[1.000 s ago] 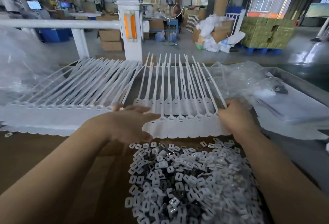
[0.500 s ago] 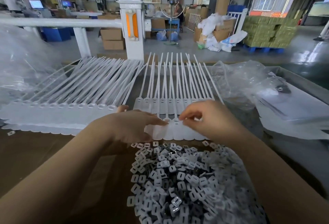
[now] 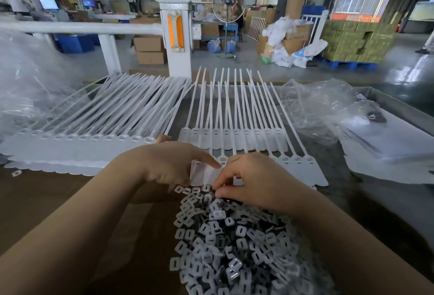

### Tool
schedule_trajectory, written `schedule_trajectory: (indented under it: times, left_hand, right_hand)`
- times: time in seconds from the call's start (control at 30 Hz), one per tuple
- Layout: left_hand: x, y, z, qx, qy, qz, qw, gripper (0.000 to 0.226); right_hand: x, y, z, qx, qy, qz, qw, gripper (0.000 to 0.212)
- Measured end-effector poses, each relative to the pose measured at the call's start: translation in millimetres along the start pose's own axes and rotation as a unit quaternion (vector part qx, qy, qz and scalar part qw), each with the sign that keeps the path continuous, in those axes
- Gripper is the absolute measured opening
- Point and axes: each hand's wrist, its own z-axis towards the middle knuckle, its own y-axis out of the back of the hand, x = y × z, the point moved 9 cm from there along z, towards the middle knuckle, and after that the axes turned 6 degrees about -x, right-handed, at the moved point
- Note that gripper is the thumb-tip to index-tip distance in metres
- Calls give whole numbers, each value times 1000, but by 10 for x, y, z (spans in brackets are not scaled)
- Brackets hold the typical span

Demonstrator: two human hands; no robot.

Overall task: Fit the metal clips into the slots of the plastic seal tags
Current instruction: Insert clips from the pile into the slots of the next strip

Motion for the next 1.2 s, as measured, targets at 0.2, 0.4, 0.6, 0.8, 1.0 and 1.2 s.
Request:
schedule_trajectory:
  times: [0.2, 0.4, 0.6, 0.8, 1.0, 1.2]
  left_hand:
    - [10, -19, 24, 2, -4, -1, 1000, 73]
    - [-13, -57, 115, -45, -8, 12, 999, 39]
    - [1, -41, 161, -79, -2, 3, 997, 70]
    - [-24, -25, 92, -32, -17, -33, 999, 72]
    - [-37, -56, 79, -2, -16, -66, 998, 74]
    - [-36, -41, 73, -4, -12, -70, 997, 67]
  right_hand:
    - [43, -57, 2, 31, 1, 0, 1000, 19]
    - [45, -59, -7, 31, 0, 9, 999, 11]
    - [33, -122, -5, 38, -4, 13, 999, 9]
    - [-31, -119, -9, 43, -26, 37, 998, 20]
    - [-50, -94, -25, 50, -36, 34, 998, 22]
    - [-82, -105, -52, 91, -40, 45, 994, 25]
